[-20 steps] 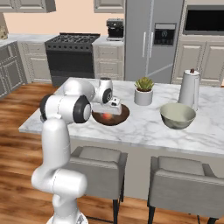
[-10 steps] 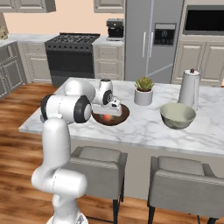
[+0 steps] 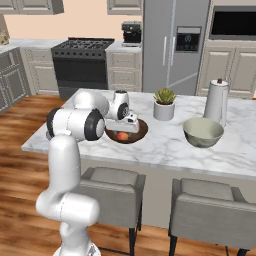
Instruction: Take the fruits from the plate on the dining counter and place two fruits in each bowl.
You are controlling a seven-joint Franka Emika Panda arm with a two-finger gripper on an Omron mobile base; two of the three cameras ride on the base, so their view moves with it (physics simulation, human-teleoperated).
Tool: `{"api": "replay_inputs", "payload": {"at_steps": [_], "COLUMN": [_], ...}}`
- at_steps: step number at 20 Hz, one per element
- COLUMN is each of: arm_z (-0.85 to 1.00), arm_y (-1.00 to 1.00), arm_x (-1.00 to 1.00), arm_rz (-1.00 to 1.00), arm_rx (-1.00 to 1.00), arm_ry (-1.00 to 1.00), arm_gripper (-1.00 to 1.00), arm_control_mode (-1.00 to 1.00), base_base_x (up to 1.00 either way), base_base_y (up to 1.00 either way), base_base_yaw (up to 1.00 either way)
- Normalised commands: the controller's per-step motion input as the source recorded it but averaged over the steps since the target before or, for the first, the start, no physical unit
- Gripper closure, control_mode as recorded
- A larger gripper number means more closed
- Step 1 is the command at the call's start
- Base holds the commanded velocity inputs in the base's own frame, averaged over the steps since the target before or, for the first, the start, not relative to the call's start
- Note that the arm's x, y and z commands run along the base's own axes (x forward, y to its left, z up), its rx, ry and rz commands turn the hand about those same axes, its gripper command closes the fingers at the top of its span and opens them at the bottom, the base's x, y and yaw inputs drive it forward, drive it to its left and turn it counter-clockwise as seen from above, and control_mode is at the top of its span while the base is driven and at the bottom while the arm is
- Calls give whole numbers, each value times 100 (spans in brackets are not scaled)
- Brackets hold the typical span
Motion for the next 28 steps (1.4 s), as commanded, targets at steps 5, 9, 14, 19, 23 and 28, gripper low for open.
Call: {"api": "replay_inputs", "payload": {"at_steps": [5, 9, 14, 19, 23, 28], "arm_z": [26, 56, 48, 45, 42, 24], "arm_y": [2, 21, 45, 64, 87, 97], "arm_x": [-2, -14, -53, -90, -39, 0], "arm_rz": [0, 0, -1, -5, -1, 5], "arm_rx": [0, 0, 0, 0, 0, -1], "arm_ry": [-7, -19, -20, -16, -10, 0], "arm_gripper": [-100, -100, -100, -100, -100, -100], "arm_control_mode": [-100, -100, -100, -100, -100, -100], "base_base_x": [0, 0, 0, 0, 0, 0], "base_base_y": [0, 0, 0, 0, 0, 0], "base_base_yaw": [0, 0, 0, 0, 0, 0]}}
